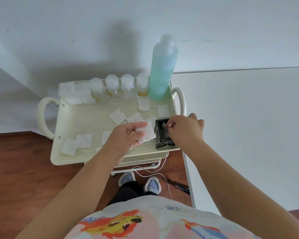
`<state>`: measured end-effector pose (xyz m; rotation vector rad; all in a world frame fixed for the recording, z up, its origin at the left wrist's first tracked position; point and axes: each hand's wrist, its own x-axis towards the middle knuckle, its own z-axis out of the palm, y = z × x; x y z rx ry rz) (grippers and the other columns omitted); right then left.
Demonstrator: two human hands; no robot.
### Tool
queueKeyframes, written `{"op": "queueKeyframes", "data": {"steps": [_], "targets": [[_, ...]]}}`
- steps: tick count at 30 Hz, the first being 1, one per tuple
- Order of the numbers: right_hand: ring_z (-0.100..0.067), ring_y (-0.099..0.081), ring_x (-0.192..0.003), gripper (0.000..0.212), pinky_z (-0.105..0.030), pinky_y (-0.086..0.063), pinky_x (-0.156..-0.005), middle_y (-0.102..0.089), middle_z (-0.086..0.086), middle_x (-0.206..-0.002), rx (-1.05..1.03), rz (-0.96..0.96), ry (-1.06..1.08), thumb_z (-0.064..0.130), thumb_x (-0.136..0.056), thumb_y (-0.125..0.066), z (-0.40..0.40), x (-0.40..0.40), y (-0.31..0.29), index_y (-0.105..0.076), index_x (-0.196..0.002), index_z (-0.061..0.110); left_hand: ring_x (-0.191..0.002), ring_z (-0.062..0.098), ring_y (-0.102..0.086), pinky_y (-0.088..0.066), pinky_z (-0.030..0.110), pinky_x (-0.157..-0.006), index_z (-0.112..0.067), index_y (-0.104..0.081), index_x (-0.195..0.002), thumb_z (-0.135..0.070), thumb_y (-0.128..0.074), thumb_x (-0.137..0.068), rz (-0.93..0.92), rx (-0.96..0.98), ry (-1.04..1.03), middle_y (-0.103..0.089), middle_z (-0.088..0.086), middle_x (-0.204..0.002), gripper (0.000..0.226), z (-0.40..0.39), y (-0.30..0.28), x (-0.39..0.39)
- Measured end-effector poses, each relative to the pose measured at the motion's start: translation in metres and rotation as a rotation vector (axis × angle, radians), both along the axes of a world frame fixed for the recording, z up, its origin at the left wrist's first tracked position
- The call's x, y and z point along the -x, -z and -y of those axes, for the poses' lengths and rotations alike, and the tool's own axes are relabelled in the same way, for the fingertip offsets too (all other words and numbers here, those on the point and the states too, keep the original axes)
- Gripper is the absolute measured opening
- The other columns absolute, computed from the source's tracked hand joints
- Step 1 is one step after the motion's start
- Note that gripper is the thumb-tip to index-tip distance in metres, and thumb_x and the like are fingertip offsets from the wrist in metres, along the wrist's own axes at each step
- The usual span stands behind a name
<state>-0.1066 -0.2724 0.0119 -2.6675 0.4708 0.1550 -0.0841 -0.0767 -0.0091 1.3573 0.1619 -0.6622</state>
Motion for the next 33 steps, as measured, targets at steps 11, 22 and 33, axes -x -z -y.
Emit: {"op": "queueKeyframes", "data": {"steps": [11, 22, 33], "targets": [[-0.010, -0.039, -0.097, 0.009, -0.031, -0.015, -0.073, -0.063, 0.019, -0.069, -0.131, 0.053, 0.031, 0.033, -0.087, -0.060, 0.007, 0.005, -0.010, -0.059, -0.080, 0.038, -0.092, 0.006, -0.069, -0.053, 0.017, -0.068, -0.024, -0.076, -0.098, 0.004, -0.062, -0.088, -0.005, -0.022, -0.010, -0.073, -0.008, -0.104, 0.033, 0.003, 0.000, 0.001], [-0.021, -0.041, -0.094, 0.016, -0.031, -0.011, -0.070, -0.065, 0.006, -0.069, 0.295, 0.121, -0.155, 0.025, -0.084, -0.060, -0.003, 0.010, -0.011, -0.057, -0.099, 0.028, -0.103, 0.006, -0.062, -0.051, 0.014, -0.067, -0.030, -0.075, -0.103, -0.007, -0.064, -0.089, 0.074, -0.145, 0.037, -0.068, -0.008, -0.117, 0.029, 0.008, -0.003, 0.003], [-0.011, -0.047, -0.081, 0.018, -0.033, -0.028, -0.074, -0.068, 0.010, -0.074, -0.370, 0.268, 0.108, 0.024, -0.078, -0.045, 0.027, 0.009, -0.032, -0.048, -0.091, 0.036, -0.098, 0.011, -0.068, -0.058, 0.028, -0.080, -0.026, -0.078, -0.091, 0.003, -0.059, -0.090, 0.064, 0.035, -0.070, -0.074, -0.008, -0.100, 0.035, 0.015, -0.023, 0.003]]}}
